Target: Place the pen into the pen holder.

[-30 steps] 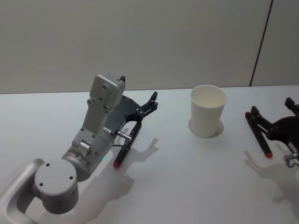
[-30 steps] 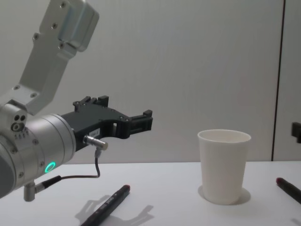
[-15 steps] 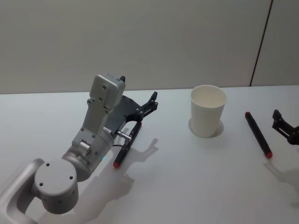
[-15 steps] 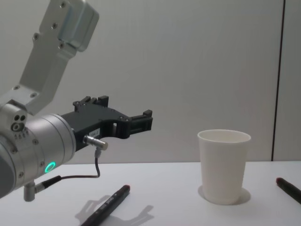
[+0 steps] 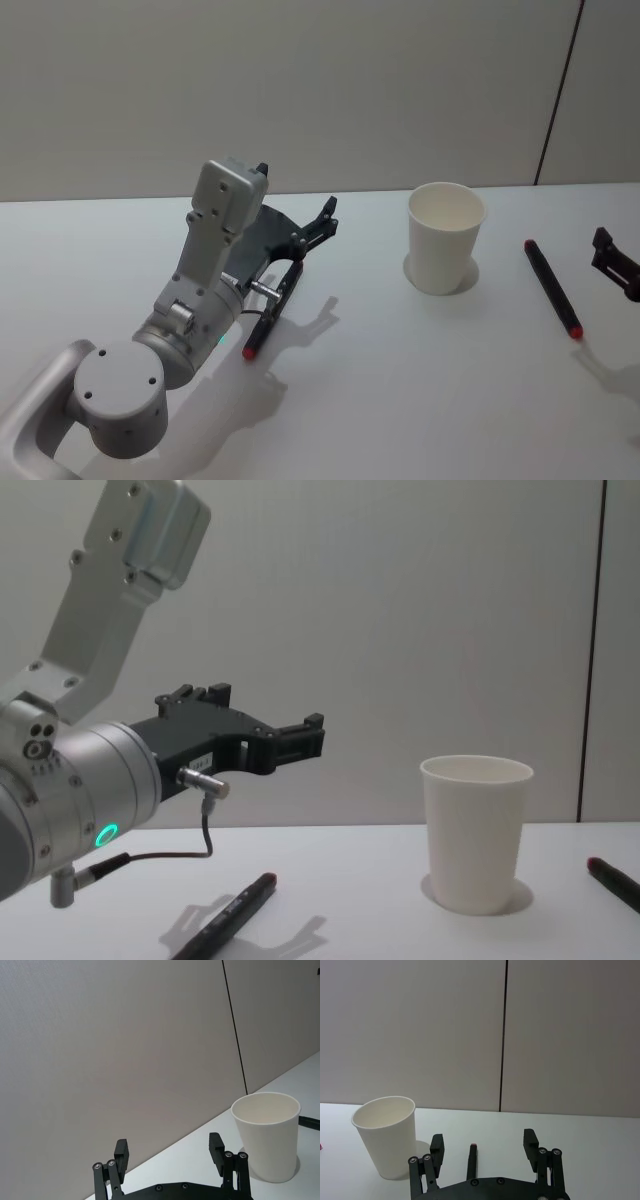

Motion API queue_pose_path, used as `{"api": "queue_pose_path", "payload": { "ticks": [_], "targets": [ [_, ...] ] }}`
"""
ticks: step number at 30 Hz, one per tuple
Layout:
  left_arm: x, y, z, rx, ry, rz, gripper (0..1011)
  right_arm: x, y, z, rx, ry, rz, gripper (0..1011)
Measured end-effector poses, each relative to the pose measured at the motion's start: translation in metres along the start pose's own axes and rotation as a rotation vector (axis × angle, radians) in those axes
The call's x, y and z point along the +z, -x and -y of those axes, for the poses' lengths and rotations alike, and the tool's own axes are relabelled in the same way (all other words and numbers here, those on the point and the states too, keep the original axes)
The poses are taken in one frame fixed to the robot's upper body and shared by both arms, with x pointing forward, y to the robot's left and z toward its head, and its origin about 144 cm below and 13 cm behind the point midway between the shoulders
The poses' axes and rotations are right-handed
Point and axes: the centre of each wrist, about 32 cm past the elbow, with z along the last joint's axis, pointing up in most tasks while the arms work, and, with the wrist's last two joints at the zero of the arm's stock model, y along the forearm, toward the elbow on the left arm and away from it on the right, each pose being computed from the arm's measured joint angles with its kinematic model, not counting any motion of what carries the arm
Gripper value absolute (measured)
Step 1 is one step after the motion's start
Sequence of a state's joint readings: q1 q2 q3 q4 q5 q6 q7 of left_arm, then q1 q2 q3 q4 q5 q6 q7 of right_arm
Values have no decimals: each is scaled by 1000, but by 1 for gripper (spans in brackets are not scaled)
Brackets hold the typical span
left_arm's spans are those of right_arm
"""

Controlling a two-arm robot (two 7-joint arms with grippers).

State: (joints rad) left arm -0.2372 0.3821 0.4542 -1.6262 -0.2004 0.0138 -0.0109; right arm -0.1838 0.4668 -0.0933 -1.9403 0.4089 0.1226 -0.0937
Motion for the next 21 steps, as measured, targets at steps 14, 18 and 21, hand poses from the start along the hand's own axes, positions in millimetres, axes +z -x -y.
{"api": "queue_pose_path", "payload": {
  "ticks": [14, 18, 21],
  "targets": [
    [0, 0, 0, 0, 0, 0, 1001, 19, 11, -3, -46, 48, -44, 1002],
    [0, 0, 0, 0, 0, 0, 1001, 24, 14, -4, -64, 62, -51, 1002],
    [0, 0, 0, 0, 0, 0, 1001, 28, 16, -6, -80, 74, -52, 1002]
  ]
}}
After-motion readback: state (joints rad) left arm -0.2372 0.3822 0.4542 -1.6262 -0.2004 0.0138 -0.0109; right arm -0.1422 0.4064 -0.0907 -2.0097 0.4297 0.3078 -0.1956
